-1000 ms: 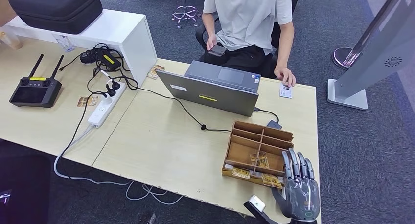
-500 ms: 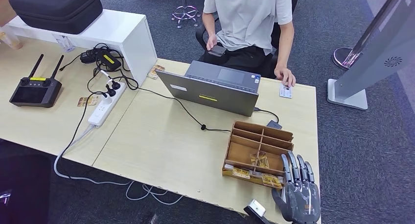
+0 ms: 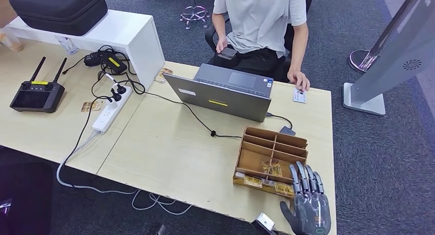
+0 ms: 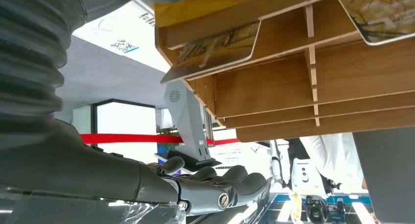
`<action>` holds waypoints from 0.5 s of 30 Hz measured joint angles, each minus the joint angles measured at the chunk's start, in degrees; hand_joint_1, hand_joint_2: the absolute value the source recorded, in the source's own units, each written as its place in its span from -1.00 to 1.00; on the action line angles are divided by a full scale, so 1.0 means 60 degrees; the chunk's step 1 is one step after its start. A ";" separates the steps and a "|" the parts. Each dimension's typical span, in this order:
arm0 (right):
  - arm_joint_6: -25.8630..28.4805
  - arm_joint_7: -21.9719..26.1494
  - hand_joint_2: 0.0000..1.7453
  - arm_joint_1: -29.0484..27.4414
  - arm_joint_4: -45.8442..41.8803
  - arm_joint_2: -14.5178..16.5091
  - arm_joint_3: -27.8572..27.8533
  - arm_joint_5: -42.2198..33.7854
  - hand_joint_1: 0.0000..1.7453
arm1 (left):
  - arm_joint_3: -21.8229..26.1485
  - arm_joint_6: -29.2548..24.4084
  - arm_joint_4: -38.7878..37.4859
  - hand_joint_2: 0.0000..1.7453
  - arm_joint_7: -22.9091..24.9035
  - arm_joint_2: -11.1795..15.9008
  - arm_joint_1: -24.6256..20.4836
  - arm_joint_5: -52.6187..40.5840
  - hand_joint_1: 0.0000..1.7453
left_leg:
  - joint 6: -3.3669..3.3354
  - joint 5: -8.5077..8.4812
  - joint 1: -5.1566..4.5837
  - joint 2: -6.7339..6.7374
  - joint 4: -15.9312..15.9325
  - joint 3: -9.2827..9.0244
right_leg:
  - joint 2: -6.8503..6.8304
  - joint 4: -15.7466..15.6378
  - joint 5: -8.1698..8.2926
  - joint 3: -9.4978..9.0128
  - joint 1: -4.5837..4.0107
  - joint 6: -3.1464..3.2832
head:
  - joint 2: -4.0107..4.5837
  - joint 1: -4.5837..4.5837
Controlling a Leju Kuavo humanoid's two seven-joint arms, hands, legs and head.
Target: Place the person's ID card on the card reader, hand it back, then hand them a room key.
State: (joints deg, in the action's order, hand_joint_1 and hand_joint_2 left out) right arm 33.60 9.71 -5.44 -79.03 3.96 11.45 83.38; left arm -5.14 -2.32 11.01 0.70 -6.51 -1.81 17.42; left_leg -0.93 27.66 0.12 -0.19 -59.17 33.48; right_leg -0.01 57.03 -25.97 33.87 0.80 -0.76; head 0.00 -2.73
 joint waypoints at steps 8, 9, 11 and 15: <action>0.0009 -0.0026 1.00 0.0055 0.0240 0.0001 0.0071 -0.0012 0.04 | 0.0000 -0.0011 0.0000 1.00 0.0000 0.0005 -0.0002 -0.0004 -1.00 | 0.0000 0.0000 0.0000 0.0000 0.0000 0.0000 | 0.0000 0.0000 0.0000 0.0000 0.0000 0.0000 | 0.0000 -0.0001; 0.0012 -0.0042 1.00 0.0074 0.0277 0.0002 0.0076 -0.0011 0.54 | 0.0000 -0.0013 -0.0001 1.00 0.0000 0.0006 -0.0002 -0.0004 -1.00 | 0.0000 0.0000 0.0000 0.0000 0.0000 0.0000 | 0.0000 0.0000 0.0000 0.0000 0.0000 0.0000 | 0.0000 -0.0001; 0.0017 -0.0064 1.00 0.0122 0.0362 0.0004 0.0076 -0.0042 1.00 | 0.0000 -0.0015 -0.0001 1.00 -0.0004 0.0015 -0.0002 -0.0006 -1.00 | 0.0000 0.0000 0.0000 0.0000 0.0000 0.0000 | 0.0000 0.0000 0.0000 0.0000 0.0000 0.0000 | 0.0000 -0.0001; 0.0027 0.0048 1.00 0.0228 0.0545 0.0004 0.0076 -0.0262 1.00 | 0.0000 -0.0016 -0.0001 1.00 -0.0025 0.0046 -0.0003 -0.0011 -1.00 | 0.0000 0.0000 0.0000 0.0000 0.0000 0.0000 | 0.0000 0.0000 0.0000 0.0000 0.0000 0.0000 | 0.0000 0.0002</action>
State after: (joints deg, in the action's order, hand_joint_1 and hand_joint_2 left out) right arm 33.76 10.00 -4.07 -75.77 3.98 11.91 81.81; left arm -5.14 -2.42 11.00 0.55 -6.23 -1.83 17.35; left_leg -0.93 27.66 0.12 -0.19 -59.17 33.48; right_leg -0.01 57.03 -25.97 33.86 0.80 -0.76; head 0.00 -2.72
